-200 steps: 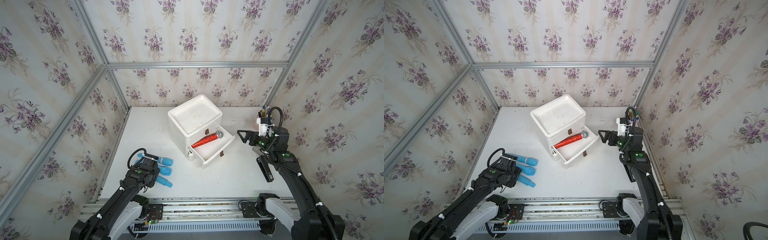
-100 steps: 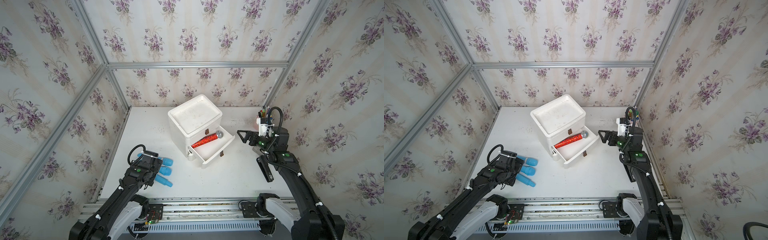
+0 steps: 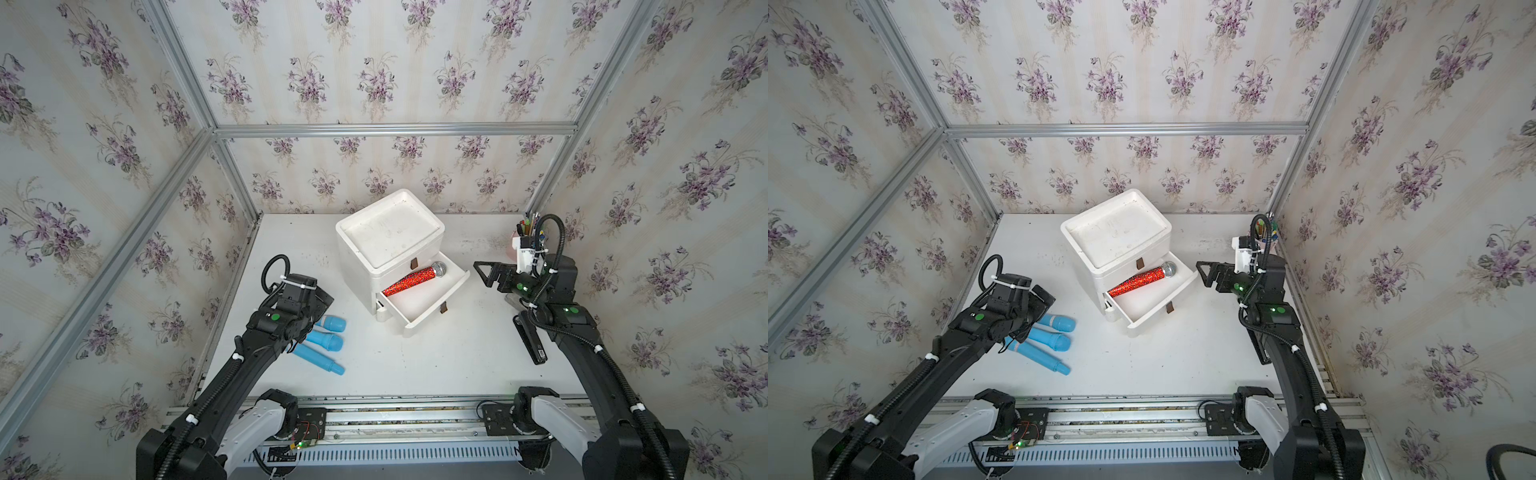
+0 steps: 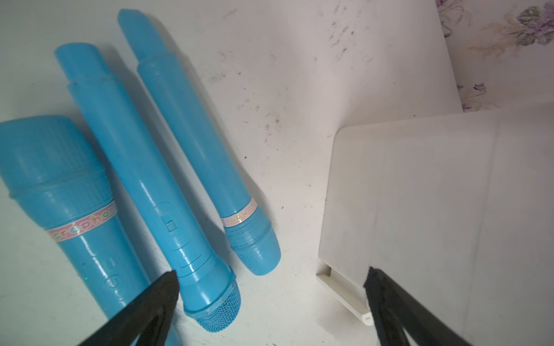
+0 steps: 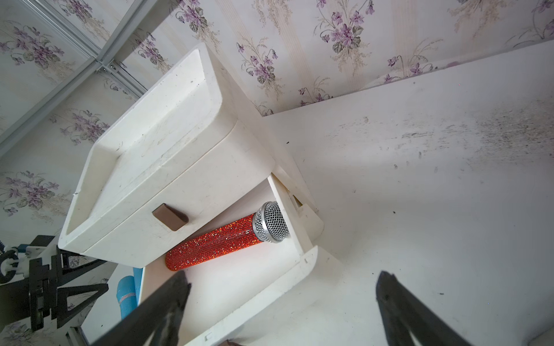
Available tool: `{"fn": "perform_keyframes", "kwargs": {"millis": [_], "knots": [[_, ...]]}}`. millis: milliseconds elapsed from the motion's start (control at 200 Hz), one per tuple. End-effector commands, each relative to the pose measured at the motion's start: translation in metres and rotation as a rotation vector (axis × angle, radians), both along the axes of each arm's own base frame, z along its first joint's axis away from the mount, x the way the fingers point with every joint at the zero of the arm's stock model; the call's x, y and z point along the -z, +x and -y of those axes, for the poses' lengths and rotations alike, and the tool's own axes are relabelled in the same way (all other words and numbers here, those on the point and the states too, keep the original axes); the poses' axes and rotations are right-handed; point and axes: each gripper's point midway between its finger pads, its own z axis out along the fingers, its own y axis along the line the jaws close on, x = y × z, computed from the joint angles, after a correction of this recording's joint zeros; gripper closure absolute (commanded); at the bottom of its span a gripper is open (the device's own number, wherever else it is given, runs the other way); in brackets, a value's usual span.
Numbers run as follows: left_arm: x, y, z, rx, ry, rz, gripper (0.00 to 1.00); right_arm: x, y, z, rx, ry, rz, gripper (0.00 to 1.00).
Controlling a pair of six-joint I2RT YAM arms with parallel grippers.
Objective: Take the microphone out of the drawer
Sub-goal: Place the microphone at the center of the board.
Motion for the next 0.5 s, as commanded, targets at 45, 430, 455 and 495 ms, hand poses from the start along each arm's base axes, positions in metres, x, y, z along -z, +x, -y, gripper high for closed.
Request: {"fn": "perform_keyframes", "kwargs": {"millis": [45,430,455,495], "knots": [[-0.026,0.022,0.013,0.191,0.079,0.066,0.01,-0.005,-0.001,-0.011,-0.054,-0.015,0.020,0.04],[-0.087,0.058,0.071,0.619,0.101,0.244,0.01,0.004,-0.020,-0.076,-0.298,-0.131,0.037,0.05],[-0.090,0.058,0.073,0.638,0.103,0.254,0.01,0.006,-0.022,-0.081,-0.312,-0.142,0.038,0.05],[-0.096,0.058,0.078,0.674,0.118,0.275,0.01,0.008,-0.023,-0.088,-0.330,-0.158,0.035,0.04]]}}
